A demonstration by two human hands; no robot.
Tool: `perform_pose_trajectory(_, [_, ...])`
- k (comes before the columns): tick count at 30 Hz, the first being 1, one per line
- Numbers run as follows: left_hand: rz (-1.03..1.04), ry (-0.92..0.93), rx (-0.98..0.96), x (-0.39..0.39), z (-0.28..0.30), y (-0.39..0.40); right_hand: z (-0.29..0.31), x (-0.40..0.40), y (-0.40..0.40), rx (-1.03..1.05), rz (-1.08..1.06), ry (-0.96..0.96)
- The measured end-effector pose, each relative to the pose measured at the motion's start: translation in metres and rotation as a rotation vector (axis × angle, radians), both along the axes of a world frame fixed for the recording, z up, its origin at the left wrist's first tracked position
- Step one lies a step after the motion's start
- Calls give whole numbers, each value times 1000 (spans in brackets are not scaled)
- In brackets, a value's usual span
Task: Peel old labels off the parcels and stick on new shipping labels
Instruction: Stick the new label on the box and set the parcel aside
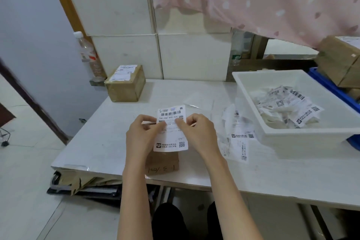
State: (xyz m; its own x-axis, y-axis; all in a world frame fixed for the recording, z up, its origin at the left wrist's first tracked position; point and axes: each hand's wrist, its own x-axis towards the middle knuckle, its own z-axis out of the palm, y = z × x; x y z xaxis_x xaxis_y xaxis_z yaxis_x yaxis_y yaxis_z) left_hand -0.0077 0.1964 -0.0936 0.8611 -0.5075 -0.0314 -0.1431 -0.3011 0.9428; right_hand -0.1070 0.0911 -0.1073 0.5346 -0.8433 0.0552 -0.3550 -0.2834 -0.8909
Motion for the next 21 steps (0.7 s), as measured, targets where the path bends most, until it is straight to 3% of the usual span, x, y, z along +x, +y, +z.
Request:
perform_pose_trajectory(6, [113, -29, 33, 11, -12, 19, -6, 14, 22, -41, 89, 176])
perform_pose_trajectory(21, [147, -103, 125, 16, -24, 19, -17, 21, 29, -134, 62, 235])
